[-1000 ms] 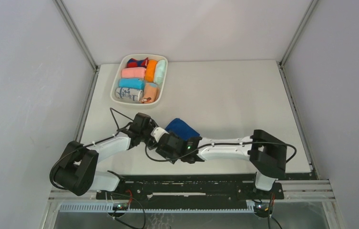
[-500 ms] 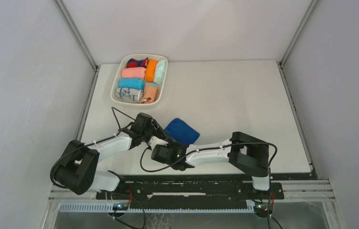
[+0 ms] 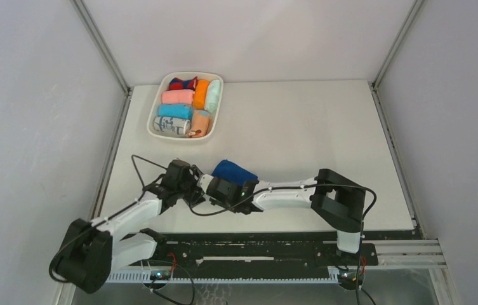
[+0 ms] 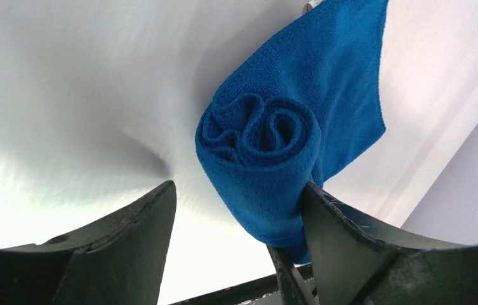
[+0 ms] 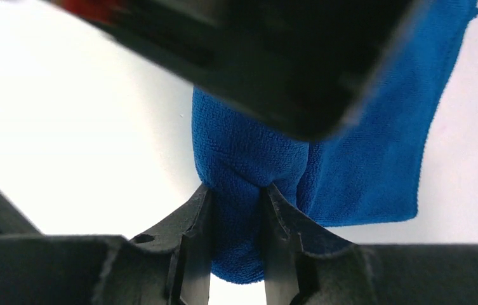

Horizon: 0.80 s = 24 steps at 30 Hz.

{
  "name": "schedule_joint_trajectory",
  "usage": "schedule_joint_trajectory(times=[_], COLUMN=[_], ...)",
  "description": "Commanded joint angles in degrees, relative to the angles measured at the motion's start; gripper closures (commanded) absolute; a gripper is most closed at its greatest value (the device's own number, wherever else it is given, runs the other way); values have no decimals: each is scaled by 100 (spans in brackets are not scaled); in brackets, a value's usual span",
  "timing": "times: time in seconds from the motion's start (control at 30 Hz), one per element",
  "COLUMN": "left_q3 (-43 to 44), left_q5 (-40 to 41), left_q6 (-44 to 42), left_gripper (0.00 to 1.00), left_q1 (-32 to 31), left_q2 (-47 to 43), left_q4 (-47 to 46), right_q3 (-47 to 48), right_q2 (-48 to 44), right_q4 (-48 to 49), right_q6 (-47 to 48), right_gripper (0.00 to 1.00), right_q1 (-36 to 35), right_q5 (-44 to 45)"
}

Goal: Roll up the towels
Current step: Roll the towel at the center of the board.

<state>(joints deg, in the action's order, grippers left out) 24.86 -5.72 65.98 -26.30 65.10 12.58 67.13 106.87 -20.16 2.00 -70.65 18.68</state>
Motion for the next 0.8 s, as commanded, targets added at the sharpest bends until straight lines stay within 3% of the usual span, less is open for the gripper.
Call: schedule_joint_trajectory(times=[0.0,0.3,0.57,0.77], left_q3=[-374,-745,-928,-1002], left_q5=[172,501,-3,-23], left_q6=[254,512,563,622], left_gripper=[23,12,8,8], left_q1=[274,620,623,623], left_q2=[-1003,-2812,-2637,-2729], left_q4=[522,1470,1091,1093], right_q3=[-144,-34,-34,-31], right_q2=[-52,168,681,1020], right_q4=[34,-45,296,561], right_q6=[-1,-138,-788,-1333], right_gripper=[77,77,75,73], right_q1=[339,971,1659,2034], right_q5=[-2229,-4501,-6286,-7109])
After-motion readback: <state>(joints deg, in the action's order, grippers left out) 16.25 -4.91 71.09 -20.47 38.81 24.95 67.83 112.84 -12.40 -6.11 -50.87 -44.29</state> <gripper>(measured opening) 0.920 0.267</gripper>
